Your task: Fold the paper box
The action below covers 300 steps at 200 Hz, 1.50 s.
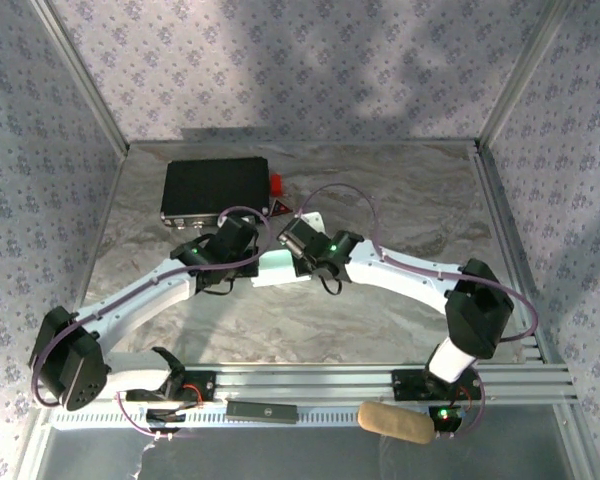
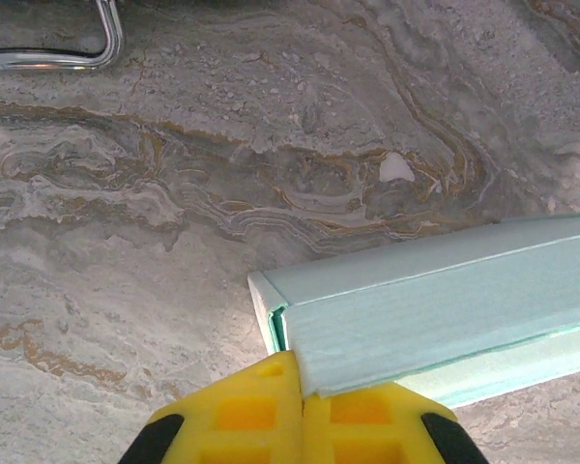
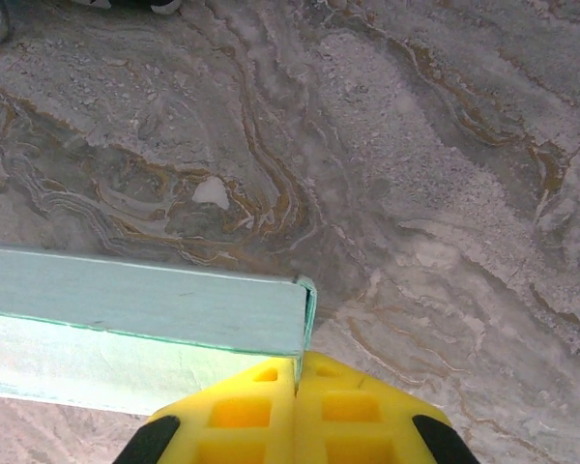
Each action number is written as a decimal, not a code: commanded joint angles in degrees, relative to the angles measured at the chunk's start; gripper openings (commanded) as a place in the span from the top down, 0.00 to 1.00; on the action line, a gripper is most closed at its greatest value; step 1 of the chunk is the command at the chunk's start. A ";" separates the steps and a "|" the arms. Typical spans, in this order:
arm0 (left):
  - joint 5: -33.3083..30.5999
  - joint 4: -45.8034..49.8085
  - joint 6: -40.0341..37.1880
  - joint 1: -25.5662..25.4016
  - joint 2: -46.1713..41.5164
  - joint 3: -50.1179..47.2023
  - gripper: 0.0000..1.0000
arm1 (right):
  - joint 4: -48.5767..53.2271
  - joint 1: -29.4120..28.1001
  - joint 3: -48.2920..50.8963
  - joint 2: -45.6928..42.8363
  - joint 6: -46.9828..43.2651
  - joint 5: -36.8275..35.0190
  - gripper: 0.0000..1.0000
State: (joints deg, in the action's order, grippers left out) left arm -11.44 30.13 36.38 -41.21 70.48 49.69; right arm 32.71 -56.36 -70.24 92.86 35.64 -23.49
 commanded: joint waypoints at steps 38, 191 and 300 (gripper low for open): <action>-1.45 -4.29 2.37 -1.67 -2.92 -3.99 1.00 | -3.09 -3.27 4.87 -0.55 1.35 -3.82 0.99; -12.73 -0.94 7.93 -6.40 -3.24 -3.38 1.00 | -2.15 -2.73 7.14 -13.99 20.59 12.21 0.31; -13.92 -0.44 8.38 -7.83 -1.73 -1.88 1.00 | -47.38 10.19 33.06 -21.22 65.04 30.39 0.04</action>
State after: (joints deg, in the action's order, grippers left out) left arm -24.05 27.83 44.10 -48.51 68.16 45.39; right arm -1.83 -46.94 -39.42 69.67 88.88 2.17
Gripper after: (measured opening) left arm 0.046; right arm 0.953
